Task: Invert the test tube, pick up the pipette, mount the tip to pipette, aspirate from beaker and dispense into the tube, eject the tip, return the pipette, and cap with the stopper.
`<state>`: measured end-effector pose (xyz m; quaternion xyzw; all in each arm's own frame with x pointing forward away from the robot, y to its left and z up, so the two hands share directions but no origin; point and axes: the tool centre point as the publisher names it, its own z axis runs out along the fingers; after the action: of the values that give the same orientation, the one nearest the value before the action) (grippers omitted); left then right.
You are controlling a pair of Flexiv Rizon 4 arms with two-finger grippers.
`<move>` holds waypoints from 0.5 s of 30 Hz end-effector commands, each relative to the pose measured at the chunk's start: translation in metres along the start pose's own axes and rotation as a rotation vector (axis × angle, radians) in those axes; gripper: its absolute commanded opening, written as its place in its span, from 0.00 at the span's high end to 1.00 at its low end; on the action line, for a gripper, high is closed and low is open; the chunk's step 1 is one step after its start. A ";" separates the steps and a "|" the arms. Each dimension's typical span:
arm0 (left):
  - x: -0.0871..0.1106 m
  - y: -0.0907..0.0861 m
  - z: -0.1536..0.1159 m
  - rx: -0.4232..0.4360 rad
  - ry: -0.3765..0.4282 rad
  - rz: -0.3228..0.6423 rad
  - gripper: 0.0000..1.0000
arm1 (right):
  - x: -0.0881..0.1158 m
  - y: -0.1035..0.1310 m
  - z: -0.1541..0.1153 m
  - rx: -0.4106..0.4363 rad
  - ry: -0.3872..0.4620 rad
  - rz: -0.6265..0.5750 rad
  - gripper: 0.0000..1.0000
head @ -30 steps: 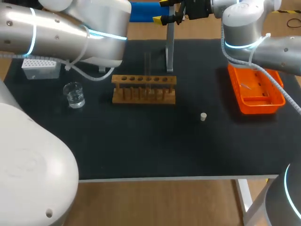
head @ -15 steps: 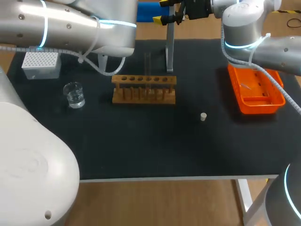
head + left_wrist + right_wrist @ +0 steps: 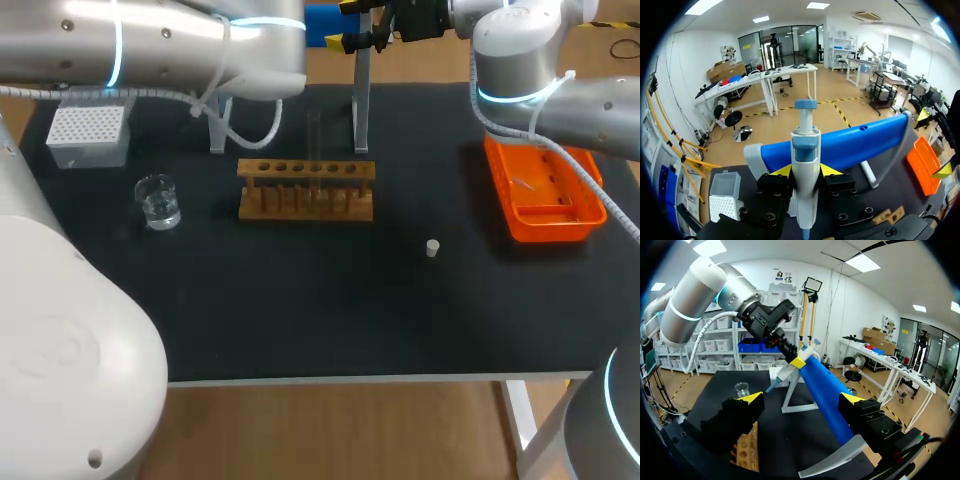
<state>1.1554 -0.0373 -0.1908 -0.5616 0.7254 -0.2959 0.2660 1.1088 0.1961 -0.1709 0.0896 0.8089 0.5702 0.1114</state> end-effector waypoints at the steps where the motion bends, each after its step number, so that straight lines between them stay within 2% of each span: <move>1: 0.000 -0.004 0.001 -0.041 -0.001 0.002 1.00 | -0.001 0.000 -0.001 0.002 0.004 0.001 0.00; 15: 0.002 -0.003 0.005 -0.059 0.008 0.010 1.00 | -0.001 0.000 -0.001 0.002 0.004 0.001 0.00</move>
<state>1.1571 -0.0406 -0.1946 -0.5625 0.7340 -0.2827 0.2548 1.1088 0.1961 -0.1709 0.0896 0.8089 0.5702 0.1114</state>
